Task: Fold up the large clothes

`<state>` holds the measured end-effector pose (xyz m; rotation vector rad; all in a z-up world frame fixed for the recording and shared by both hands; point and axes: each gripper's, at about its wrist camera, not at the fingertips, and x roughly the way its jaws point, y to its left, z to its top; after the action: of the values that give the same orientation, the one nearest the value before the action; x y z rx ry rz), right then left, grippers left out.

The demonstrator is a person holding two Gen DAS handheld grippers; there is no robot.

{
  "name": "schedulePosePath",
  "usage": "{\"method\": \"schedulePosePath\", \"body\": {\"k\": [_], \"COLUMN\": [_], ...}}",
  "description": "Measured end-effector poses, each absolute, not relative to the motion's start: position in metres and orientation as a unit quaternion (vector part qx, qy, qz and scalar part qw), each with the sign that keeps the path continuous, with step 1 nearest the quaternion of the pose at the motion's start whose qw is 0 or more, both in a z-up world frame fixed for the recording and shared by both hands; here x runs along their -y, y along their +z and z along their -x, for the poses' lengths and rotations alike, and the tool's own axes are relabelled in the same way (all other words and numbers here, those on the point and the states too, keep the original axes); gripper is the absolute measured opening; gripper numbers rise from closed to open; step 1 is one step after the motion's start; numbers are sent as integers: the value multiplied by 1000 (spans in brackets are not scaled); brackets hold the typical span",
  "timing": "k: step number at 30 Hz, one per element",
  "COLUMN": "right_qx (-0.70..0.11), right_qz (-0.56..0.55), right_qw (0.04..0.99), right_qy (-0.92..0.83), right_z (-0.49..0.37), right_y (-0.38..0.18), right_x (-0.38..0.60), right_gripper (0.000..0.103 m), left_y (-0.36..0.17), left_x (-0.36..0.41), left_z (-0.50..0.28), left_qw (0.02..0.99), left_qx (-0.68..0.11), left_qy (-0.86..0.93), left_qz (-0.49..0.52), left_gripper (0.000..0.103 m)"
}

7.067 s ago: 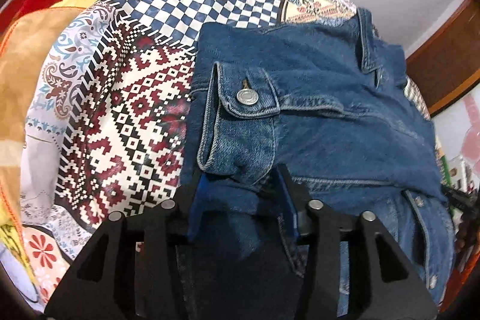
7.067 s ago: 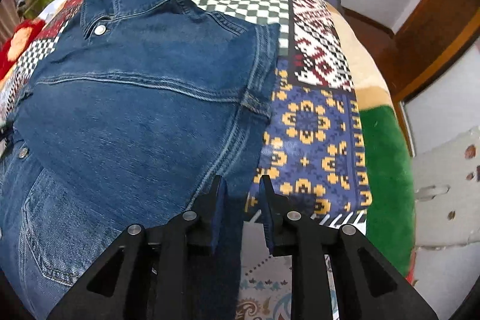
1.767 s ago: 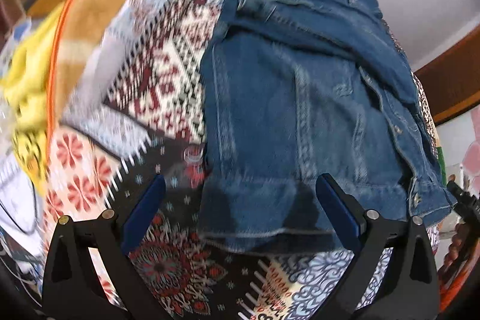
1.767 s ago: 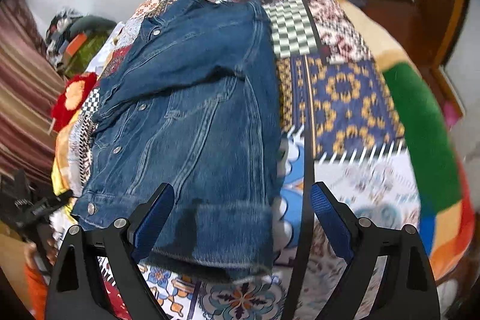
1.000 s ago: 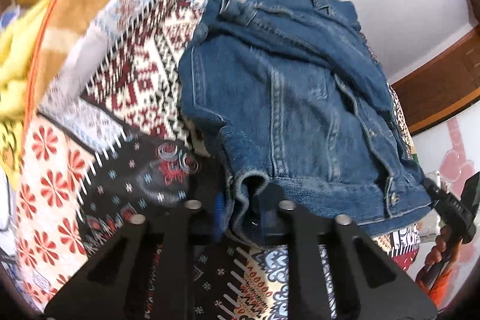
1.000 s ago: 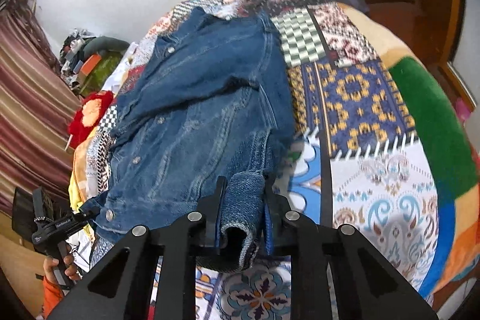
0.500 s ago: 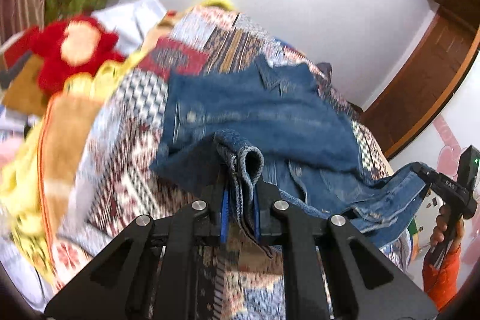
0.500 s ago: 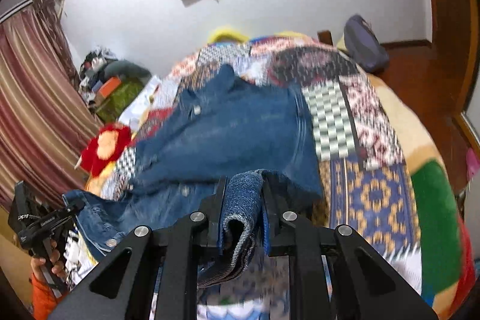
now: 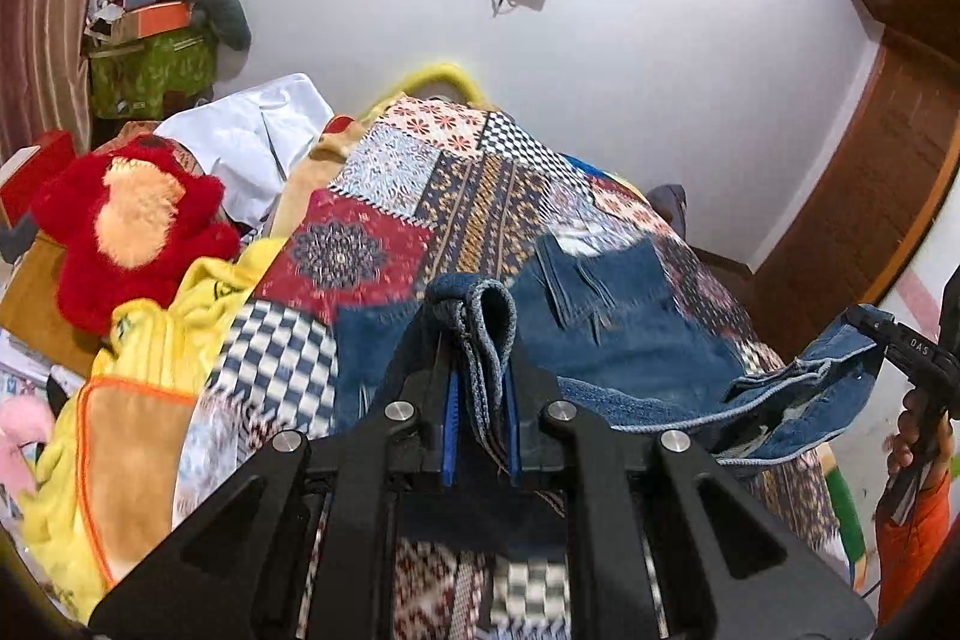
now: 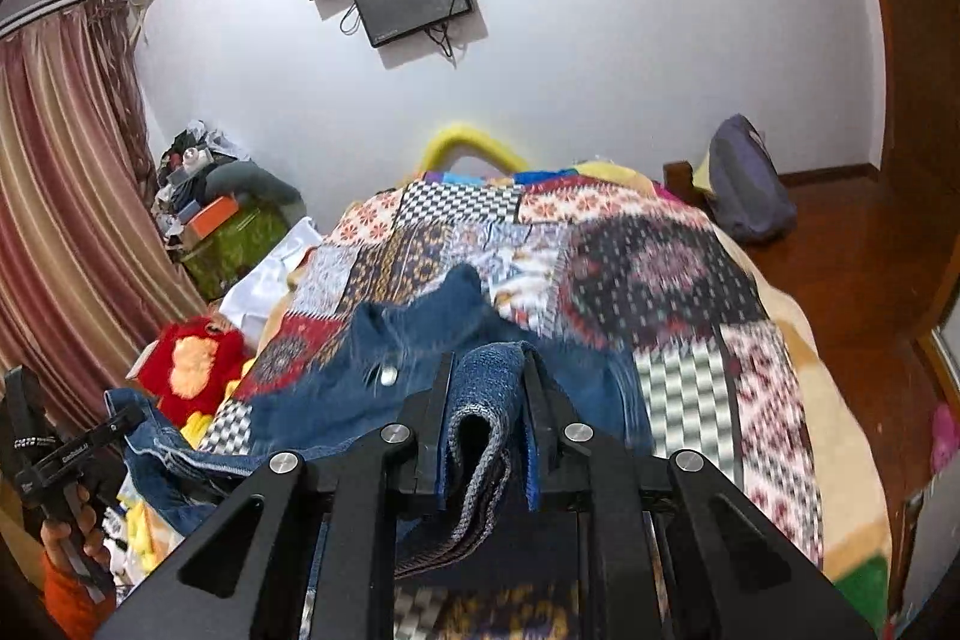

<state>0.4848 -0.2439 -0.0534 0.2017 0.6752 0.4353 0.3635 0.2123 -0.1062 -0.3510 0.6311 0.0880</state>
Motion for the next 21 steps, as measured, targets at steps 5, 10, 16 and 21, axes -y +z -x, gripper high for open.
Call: {"method": "schedulePosePath", "body": {"k": [5, 10, 16, 21], "right_qx": [-323, -337, -384, -424], "right_qz": [-69, -38, -25, 2], "right_qw": [923, 923, 910, 895], "right_qy": [199, 181, 153, 138], "right_z": [-530, -570, -623, -649], "right_y": [-60, -88, -138, -182], "right_x": [217, 198, 184, 178], "right_gripper": [14, 14, 15, 15], "left_y": [-122, -149, -191, -234], "left_x": [-230, -238, -243, -245], "left_z": [-409, -450, -496, -521], "left_qw": [927, 919, 902, 881], "left_qx": [-327, -351, -390, -436], "left_qy": [53, 62, 85, 99], "left_qz": [178, 169, 163, 155], "left_gripper": [12, 12, 12, 14]}}
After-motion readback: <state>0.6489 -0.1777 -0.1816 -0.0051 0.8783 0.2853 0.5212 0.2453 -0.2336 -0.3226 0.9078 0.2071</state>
